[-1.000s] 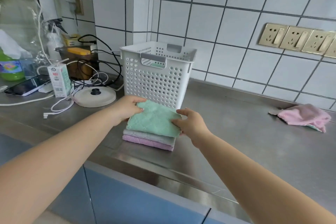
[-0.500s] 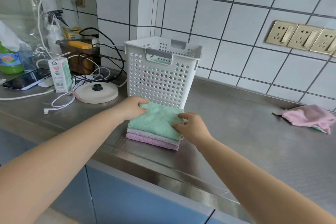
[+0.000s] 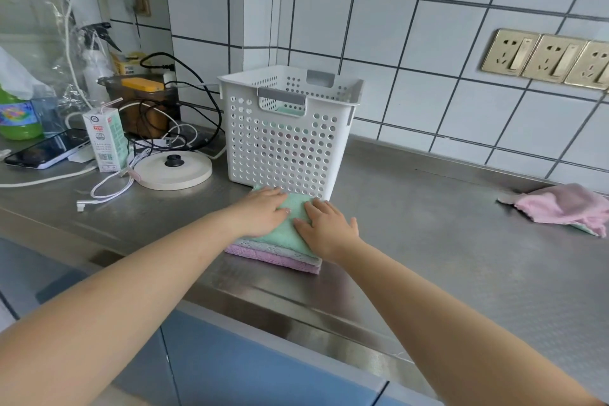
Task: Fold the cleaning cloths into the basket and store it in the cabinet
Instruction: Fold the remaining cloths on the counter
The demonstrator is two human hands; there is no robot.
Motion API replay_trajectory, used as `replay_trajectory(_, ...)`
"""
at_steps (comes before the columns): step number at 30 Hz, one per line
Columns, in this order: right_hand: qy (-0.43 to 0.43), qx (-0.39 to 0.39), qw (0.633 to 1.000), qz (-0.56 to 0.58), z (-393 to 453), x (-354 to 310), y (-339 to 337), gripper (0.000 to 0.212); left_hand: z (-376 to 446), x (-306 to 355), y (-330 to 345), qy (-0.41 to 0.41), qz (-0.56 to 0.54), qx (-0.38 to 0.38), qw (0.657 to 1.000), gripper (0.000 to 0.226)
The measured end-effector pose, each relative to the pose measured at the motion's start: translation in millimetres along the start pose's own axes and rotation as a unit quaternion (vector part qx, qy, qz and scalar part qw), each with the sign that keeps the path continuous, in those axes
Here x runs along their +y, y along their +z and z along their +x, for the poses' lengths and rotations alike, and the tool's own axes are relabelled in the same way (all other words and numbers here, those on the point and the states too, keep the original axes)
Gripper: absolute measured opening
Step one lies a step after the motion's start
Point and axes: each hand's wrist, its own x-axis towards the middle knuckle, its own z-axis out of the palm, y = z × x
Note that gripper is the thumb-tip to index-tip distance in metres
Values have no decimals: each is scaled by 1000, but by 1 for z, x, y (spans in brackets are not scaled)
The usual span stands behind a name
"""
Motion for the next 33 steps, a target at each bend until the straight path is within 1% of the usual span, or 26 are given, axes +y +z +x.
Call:
replay_trajectory(2,-3,5,1000,20,-1,2,1,46,-2,4,-2,-2,5,6,1000,54)
replay_trajectory(3,-7,24,999,47,-2,4,1,45,-3,7,-3,0,8,23,1000,52)
replay_trajectory(5,-21,105,983,150,-7,12,-3,47,-5,18,-7,17,6,75,997,46)
replay_trajectory(7,-33,183,953,240,-14,25,-12,51,-4,34,-11,45,-15,118,992,41)
replay_trajectory(8,-31,200,944,259,-18,33,-17,52,-2,43,-11,59,-31,125,990,39)
replay_trajectory(10,-9,209,940,269,-27,56,-27,50,7,67,-9,83,-69,113,988,36)
replay_trajectory(12,17,218,941,259,-37,85,-39,45,22,93,-2,97,-112,88,985,34)
replay_trajectory(16,83,233,944,218,-60,165,-67,35,69,154,20,110,-171,48,978,32)
replay_trajectory(21,190,232,942,148,-93,273,-102,31,133,238,56,148,-201,12,968,26)
replay_trajectory(24,244,197,945,91,-98,328,-114,36,160,283,71,184,-159,-5,970,28)
replay_trajectory(27,274,138,951,29,-87,373,-120,41,194,323,86,206,-113,-16,972,31)
replay_trajectory(29,277,123,953,11,-75,402,-123,41,226,349,99,212,-91,-17,973,33)
replay_trajectory(31,263,112,958,2,-64,407,-125,39,243,359,105,220,-72,-11,973,35)
replay_trajectory(33,254,106,961,-17,-53,416,-124,39,263,372,114,236,-30,6,971,36)
